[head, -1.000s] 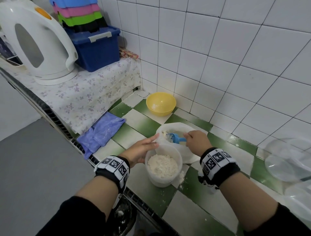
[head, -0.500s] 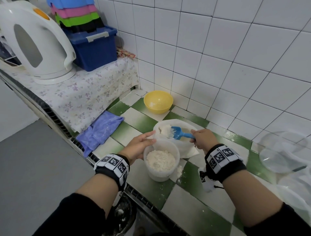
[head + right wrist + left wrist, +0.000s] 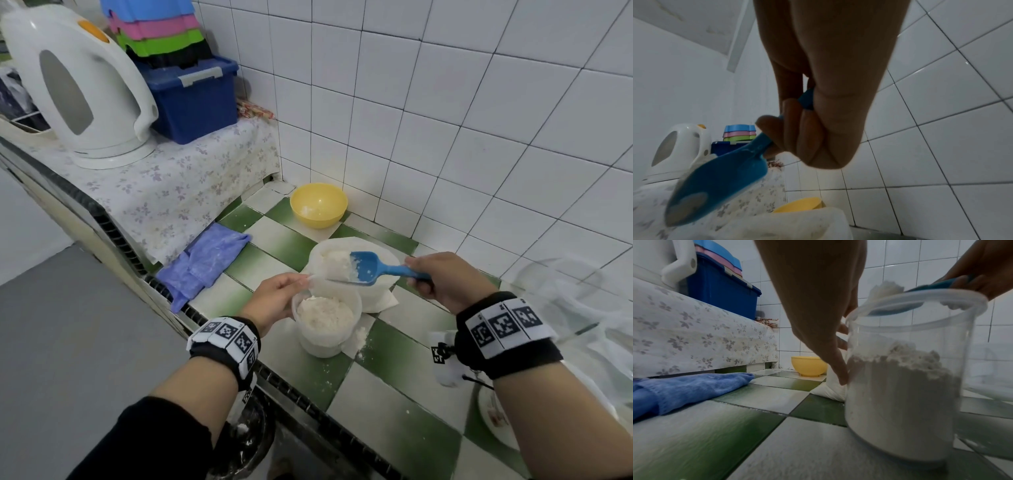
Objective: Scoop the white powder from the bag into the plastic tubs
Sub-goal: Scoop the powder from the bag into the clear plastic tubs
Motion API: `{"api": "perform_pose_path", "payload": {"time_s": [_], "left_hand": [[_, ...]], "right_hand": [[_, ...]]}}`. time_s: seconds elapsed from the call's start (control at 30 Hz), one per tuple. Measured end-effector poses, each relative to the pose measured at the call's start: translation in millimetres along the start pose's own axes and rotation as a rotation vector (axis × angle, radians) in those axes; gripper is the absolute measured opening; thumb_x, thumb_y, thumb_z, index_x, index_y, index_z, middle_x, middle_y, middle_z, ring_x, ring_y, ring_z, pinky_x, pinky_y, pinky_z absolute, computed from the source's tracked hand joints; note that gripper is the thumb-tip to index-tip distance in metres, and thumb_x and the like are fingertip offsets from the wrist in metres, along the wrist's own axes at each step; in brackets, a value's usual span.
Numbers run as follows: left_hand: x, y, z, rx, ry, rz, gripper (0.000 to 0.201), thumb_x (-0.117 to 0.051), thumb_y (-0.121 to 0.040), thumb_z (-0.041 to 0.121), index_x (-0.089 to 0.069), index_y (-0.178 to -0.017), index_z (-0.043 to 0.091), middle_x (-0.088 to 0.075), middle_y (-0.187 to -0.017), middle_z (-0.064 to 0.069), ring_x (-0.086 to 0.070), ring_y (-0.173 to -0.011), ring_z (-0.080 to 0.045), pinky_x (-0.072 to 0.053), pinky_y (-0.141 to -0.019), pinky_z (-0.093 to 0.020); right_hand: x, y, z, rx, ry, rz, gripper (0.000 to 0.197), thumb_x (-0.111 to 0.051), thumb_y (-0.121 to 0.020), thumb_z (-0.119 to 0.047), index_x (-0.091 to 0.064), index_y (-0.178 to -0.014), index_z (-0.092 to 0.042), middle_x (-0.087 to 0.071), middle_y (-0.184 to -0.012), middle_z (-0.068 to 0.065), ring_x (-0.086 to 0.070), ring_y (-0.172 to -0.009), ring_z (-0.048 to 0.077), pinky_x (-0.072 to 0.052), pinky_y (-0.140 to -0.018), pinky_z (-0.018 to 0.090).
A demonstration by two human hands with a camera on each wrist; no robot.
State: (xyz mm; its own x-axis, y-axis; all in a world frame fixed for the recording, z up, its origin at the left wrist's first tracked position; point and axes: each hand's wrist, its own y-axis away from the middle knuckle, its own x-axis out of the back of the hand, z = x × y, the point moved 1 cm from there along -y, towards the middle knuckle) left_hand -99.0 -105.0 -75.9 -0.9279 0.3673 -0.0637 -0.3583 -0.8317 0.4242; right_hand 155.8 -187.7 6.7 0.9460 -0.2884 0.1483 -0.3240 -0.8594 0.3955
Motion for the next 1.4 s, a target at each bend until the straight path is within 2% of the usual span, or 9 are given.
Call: {"api": "perform_pose_path", "payload": {"time_s": [0.17, 0.3, 0.53, 0.63, 0.83, 0.97, 1.07, 1.17, 1.4], "left_hand": [[-1.1, 1.1, 1.7, 0.041, 0.029, -0.013, 0.013, -0.06, -0.096, 0.02, -0.069, -0.104, 0.016, -0.071, -0.096, -0.005, -0.063, -0.078, -0.019, -0.054, -0.069, -0.03], [-1.1, 1.6, 2.6, 0.049, 0.031, -0.017, 0.014, -0.057, -0.098, 0.018, -0.068, -0.105, 0.015, -0.07, -0.089, -0.002, -0.062, -0.072, -0.018, -0.053, -0.067, -0.031], [-1.7, 3.1, 3.9, 0.059, 0.04, -0.012, 0.015, -0.055, -0.099, 0.018, -0.068, -0.106, 0.014, -0.072, -0.089, 0.0, -0.061, -0.07, -0.017, -0.053, -0.066, -0.031], [-1.0, 2.1, 3.7, 0.065, 0.036, -0.008, 0.016, -0.055, -0.099, 0.018, -0.067, -0.108, 0.013, -0.07, -0.091, -0.004, -0.061, -0.071, -0.018, -0.053, -0.068, -0.032], [0.6, -0.6, 3.6, 0.073, 0.032, -0.008, 0.017, -0.057, -0.098, 0.018, -0.066, -0.113, 0.016, -0.07, -0.105, -0.007, -0.063, -0.079, -0.021, -0.055, -0.068, -0.032], [-1.2, -4.5, 6.3, 0.042, 0.001, -0.02, 0.025, -0.057, -0.097, 0.018, -0.06, -0.118, 0.03, -0.071, -0.108, 0.001, -0.068, -0.087, -0.018, -0.057, -0.069, -0.031], [-2.9, -8.4, 9.1, 0.017, -0.047, -0.043, 0.031, -0.055, -0.098, 0.019, -0.053, -0.121, 0.04, -0.07, -0.107, 0.009, -0.07, -0.089, -0.015, -0.056, -0.083, -0.043], [-2.8, -12.7, 11.6, 0.023, -0.073, -0.058, 0.042, -0.055, -0.098, 0.019, -0.047, -0.132, 0.043, -0.068, -0.118, 0.006, -0.07, -0.095, -0.018, -0.055, -0.087, -0.051], [-0.4, -19.7, 13.8, 0.063, -0.101, -0.12, 0.05, -0.05, -0.101, 0.018, -0.041, -0.147, 0.034, -0.059, -0.137, 0.004, -0.065, -0.112, -0.02, -0.059, -0.082, -0.04]], "right_hand": [[-16.1, 17.9, 0.3, 0.079, 0.329, -0.057, 0.031, -0.051, -0.096, -0.022, -0.069, -0.082, -0.001, -0.056, -0.062, 0.008, -0.037, -0.05, 0.013, -0.03, -0.05, 0.022], [-39.6, 30.0, 0.3, 0.287, 0.771, -0.037, 0.031, -0.045, -0.099, -0.024, -0.065, -0.078, -0.013, -0.052, -0.064, -0.007, -0.043, -0.056, 0.006, -0.03, -0.051, 0.014], [-52.0, 38.5, 3.0, 0.502, 1.013, 0.003, 0.025, -0.048, -0.096, -0.014, -0.063, -0.117, -0.014, -0.054, -0.107, 0.002, -0.05, -0.102, 0.016, -0.037, -0.087, 0.019], [-46.6, 36.3, 1.1, 0.491, 0.982, 0.023, 0.026, -0.047, -0.097, -0.014, -0.064, -0.116, -0.014, -0.054, -0.106, 0.002, -0.05, -0.099, 0.016, -0.037, -0.087, 0.02], [-20.9, 33.2, -10.7, 0.36, 0.714, 0.079, 0.024, -0.046, -0.097, -0.02, -0.067, -0.086, -0.014, -0.061, -0.074, -0.001, -0.047, -0.061, 0.01, -0.034, -0.052, 0.016], [0.0, 24.4, -16.5, 0.328, 0.605, 0.175, 0.024, -0.053, -0.094, -0.025, -0.065, -0.078, -0.013, -0.059, -0.067, 0.002, -0.046, -0.059, 0.014, -0.036, -0.056, 0.023], [2.9, 10.3, -18.4, 0.334, 0.778, 0.231, 0.018, -0.055, -0.093, -0.022, -0.066, -0.088, -0.009, -0.05, -0.067, -0.002, -0.043, -0.06, 0.011, -0.029, -0.053, 0.02], [-3.2, -5.4, -18.8, 0.347, 1.084, 0.242, 0.024, -0.047, -0.096, -0.017, -0.065, -0.093, -0.002, -0.057, -0.085, 0.009, -0.052, -0.077, 0.023, -0.039, -0.061, 0.025], [-32.9, -23.8, -14.7, 0.302, 1.549, 0.14, 0.017, -0.049, -0.092, -0.02, -0.061, -0.096, -0.008, -0.056, -0.091, 0.008, -0.054, -0.085, 0.023, -0.047, -0.076, 0.029]]}}
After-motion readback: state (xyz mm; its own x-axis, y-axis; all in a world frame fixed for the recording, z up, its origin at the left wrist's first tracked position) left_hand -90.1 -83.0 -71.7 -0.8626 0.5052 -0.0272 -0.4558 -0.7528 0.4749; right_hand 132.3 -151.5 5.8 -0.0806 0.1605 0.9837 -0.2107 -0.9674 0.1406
